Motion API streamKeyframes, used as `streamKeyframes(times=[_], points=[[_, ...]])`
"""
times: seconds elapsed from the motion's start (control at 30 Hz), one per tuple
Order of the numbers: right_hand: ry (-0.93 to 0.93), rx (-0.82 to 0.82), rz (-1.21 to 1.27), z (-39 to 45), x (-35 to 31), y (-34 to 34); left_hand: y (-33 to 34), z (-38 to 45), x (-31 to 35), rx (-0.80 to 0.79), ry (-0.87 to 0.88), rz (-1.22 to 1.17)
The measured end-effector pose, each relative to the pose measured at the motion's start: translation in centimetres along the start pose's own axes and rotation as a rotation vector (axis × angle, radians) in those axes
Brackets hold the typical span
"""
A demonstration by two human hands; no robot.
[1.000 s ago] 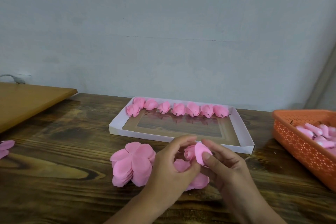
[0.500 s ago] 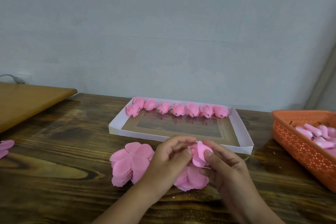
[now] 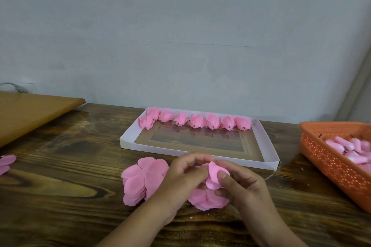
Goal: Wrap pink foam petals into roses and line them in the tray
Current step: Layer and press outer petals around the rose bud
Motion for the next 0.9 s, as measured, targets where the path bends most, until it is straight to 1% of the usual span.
streamKeyframes(times=[0.37,0.6,0.8,0.9], points=[[-0.03,-0.039,-0.065,0.05,0.05,0.38,0.12,-0.07,-0.12,-0.03,-0.04,0.047],[-0.034,-0.009,-0.051,0.15,0.33,0.26,-0.52,-0.01,-0.41,0.05,-0.046,0.09],[-0.049,-0.029,-0.044,0.09,0.4,0.49,-0.46,-0.07,-0.41,0.068,-0.042,0.088],[-0.065,0.012,-0.073,-0.02,0.19,0.26,-0.62,-0.03,-0.37,0.078,-0.029,0.099]])
Point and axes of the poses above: each hand's wrist, its own z-axis towards the middle knuckle, its own y-axis out of the palm, x = y × z, the point moved 10 cm from there along z, towards the middle knuckle, and after that the axes turned 5 degrees about y, right-handed, at the moved point
